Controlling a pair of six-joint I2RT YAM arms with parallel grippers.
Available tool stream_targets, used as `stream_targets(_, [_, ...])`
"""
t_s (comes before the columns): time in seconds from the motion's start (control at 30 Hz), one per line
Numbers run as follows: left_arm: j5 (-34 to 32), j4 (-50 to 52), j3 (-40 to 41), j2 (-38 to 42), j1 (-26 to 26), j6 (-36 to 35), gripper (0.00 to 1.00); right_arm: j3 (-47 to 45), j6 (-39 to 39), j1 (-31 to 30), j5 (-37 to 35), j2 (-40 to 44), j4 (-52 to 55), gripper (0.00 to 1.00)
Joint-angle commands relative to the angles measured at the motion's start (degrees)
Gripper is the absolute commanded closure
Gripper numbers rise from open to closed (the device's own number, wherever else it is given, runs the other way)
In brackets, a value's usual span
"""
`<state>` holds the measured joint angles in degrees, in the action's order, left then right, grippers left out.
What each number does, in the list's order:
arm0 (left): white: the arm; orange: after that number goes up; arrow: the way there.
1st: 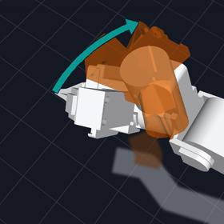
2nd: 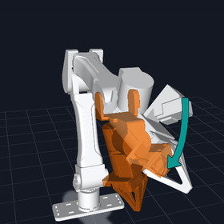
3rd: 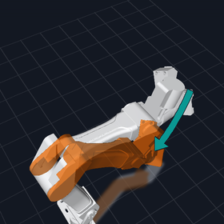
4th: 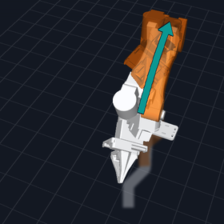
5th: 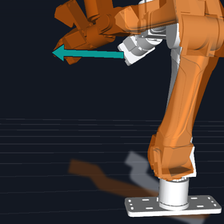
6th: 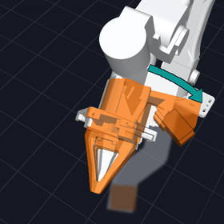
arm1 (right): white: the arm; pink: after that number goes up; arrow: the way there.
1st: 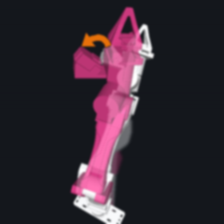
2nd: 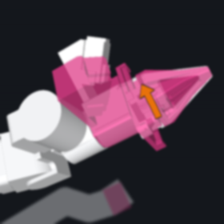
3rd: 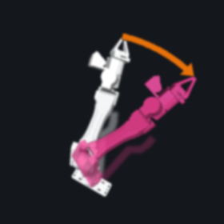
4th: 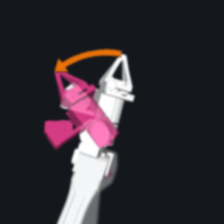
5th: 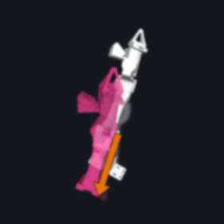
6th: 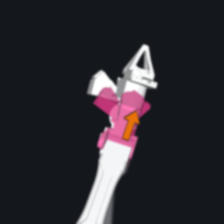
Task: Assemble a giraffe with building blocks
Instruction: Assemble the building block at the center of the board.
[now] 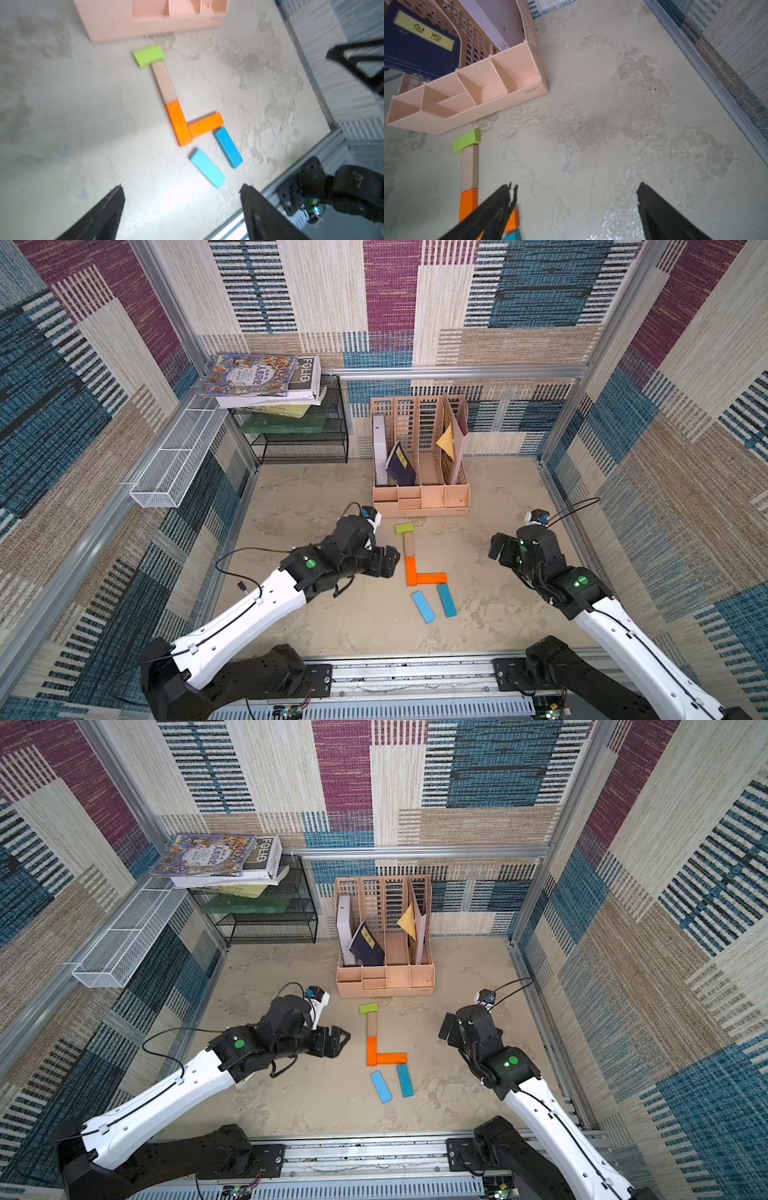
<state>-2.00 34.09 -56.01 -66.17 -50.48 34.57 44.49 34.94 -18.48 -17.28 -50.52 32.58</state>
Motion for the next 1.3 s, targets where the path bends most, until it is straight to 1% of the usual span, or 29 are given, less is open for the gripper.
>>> stream_targets(0.0, [-5.52,-1.92,1.59,-2.82,-8.28,13.71,0.1,1.17,-5.15,4.36,9.36,-5.53,-4.11,0.04])
stream_targets(0.1, [-10.54,-3.83,1.36,-5.56,-15.51,19.09,0.08,2.5,-4.73,4.78,9.95,-11.53,-5.91,0.04])
stream_targets(0.13, [-11.63,-4.18,1.19,-6.5,-17.07,20.69,0.08,3.26,-4.47,4.81,10.32,-13.36,-6.02,0.04])
stream_targets(0.2, [-13.12,-4.6,0.5,-8.54,-19.55,23.89,0.07,4.12,-4.89,4.71,10.27,-16.42,-7.92,0.04])
stream_targets(0.27, [-13.75,-4.5,-0.26,-10.68,-21.09,26.13,0.07,4.15,-5.18,4.76,9.25,-17.47,-9.72,0.01])
stream_targets(0.3, [-13.73,-4.55,-0.41,-11.64,-21.64,27.23,0.07,4.28,-5.68,4.81,9.16,-17.67,-10.66,0.01])
stream_targets(0.43, [-13.96,-5.14,0.25,-12.82,-22.63,31.2,0.07,4.03,-7.6,4.76,7.43,-16.69,-14.22,0.02])
stream_targets(0.57, [-14.89,-8.16,3.47,-11.06,-23.21,36.23,0.06,2.2,-9.52,4.82,4.71,-14.36,-18.16,0.03])
stream_targets(0.67, [-16.75,-8.49,4.48,-10.47,-23.85,38.83,0.07,-0.32,-8.58,4.49,5.85,-12.62,-21.41,0.04])
stream_targets(0.77, [-18.23,-6.44,3.17,-11.97,-24.72,40.45,0.07,-1.32,-8.22,4.26,6.22,-12.89,-22.42,0.05])
stream_targets(1.0, [-17.77,-5.66,-0.13,-17.32,-26.07,44.27,0.07,-1.49,-8.05,3.94,7.83,-14.89,-22.27,0.06])
stream_targets(1.1, [-15.68,-7.29,-0.71,-19.43,-26.07,48.77,0.1,-2.03,-7.97,3.9,7.92,-14.77,-22.65,0.05])
stream_targets(1.17, [-14.05,-6.21,-2.14,-20.96,-26.25,52.98,0.1,-2.04,-7.96,3.96,7.81,-14.95,-22.43,0.05])
stream_targets(1.2, [-12.93,-4.79,-3.29,-21.99,-26.33,55.92,0.13,-1.95,-7.96,3.98,7.85,-15.04,-22.28,0.05])
stream_targets(1.27, [-11.14,0.63,-7.18,-24.4,-26.51,60.95,0.23,-1.92,-7.85,4.03,8.04,-15.13,-22.21,0.05])
